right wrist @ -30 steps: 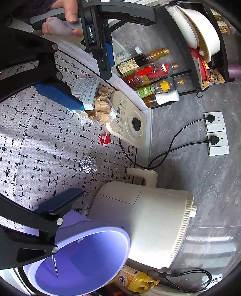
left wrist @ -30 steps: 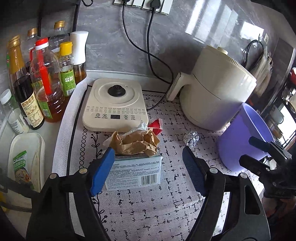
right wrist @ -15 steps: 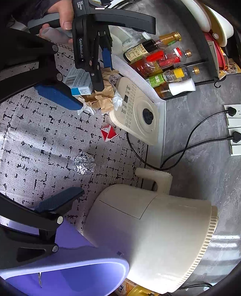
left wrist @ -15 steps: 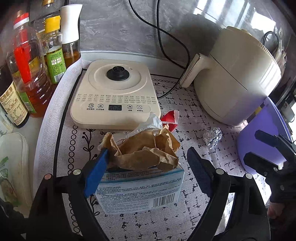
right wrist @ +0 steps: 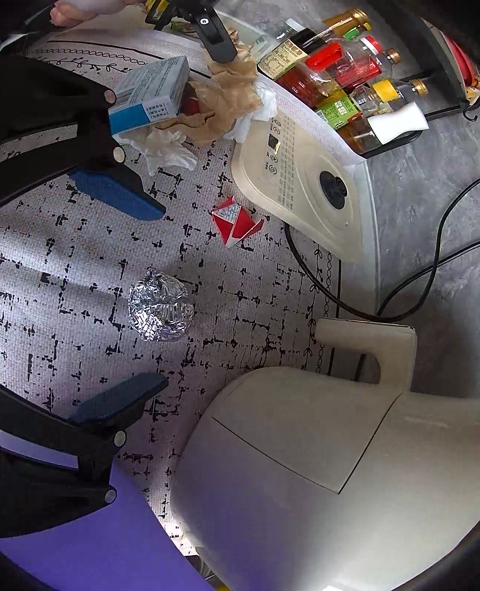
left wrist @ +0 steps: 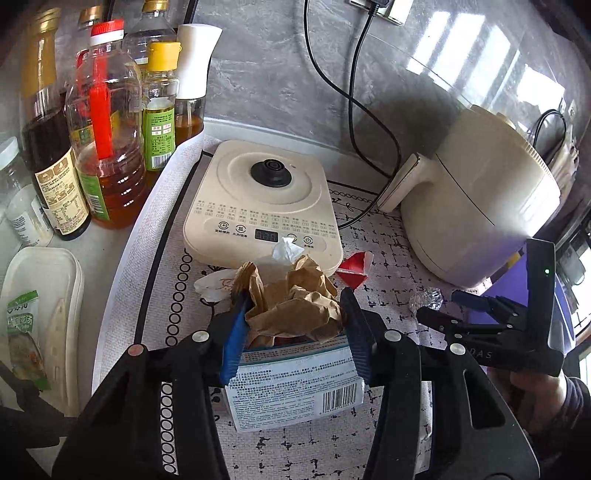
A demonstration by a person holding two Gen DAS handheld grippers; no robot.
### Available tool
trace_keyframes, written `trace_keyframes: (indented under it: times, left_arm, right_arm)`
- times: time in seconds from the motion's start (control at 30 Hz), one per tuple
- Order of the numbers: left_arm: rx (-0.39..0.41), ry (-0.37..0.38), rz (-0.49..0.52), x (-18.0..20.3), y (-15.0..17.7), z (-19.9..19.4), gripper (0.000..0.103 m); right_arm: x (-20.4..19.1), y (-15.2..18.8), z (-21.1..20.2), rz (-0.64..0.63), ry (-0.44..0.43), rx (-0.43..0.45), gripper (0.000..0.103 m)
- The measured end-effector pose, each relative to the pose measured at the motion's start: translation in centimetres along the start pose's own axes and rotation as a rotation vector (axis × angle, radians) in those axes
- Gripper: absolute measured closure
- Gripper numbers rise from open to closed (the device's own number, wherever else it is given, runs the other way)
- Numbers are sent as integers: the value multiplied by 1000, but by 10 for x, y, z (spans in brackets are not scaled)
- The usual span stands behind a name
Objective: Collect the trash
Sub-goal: 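Grasp the brown paper with the left tool while the right tool grasps the foil ball, then carry the brown paper and foil ball over the lavender bucket and release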
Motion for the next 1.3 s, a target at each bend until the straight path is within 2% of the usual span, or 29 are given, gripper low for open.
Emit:
trace_keyframes:
  times: [0.1,0.13,0.17,0.23,0.43,0.73,1.1,1.17,1.3]
  left_arm:
    - [12,0,5,0,-2,-8,54]
    - [16,-1,9,1,-2,-10,54]
    - [20,0,13,2,-3,-13,54]
    - [26,0,20,3,-2,-18,53]
    - [48,8,14,8,2,-35,53]
    - [92,23,58,27,5,-69,52]
    - [134,12,101,59,7,-97,53]
    - [148,8,103,66,7,-100,54]
    - [168,17,123,84,7,-103,65]
  right_arm:
    - [4,-2,10,9,-1,-11,21]
    - [5,-2,12,8,0,-15,26]
    - [6,-2,15,9,-5,-26,39]
    - [5,1,19,21,-37,-56,58]
    - [-2,4,-3,21,-90,-11,59]
    - [-16,12,-67,8,-175,96,59]
    - [-17,14,-149,-43,-204,224,58]
    - [-13,14,-162,-44,-203,248,58]
    - [-1,14,-188,-52,-200,292,58]
Point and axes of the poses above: each gripper's, at about its wrist camera, not at the fingertips, and z roughly the way its jaws point, x to its right, y to its underside, the point moved 9 cm from there along z, roughly the way its jaws point, and after that the axes turned 3 degrees about z, right-handed, at the moved point
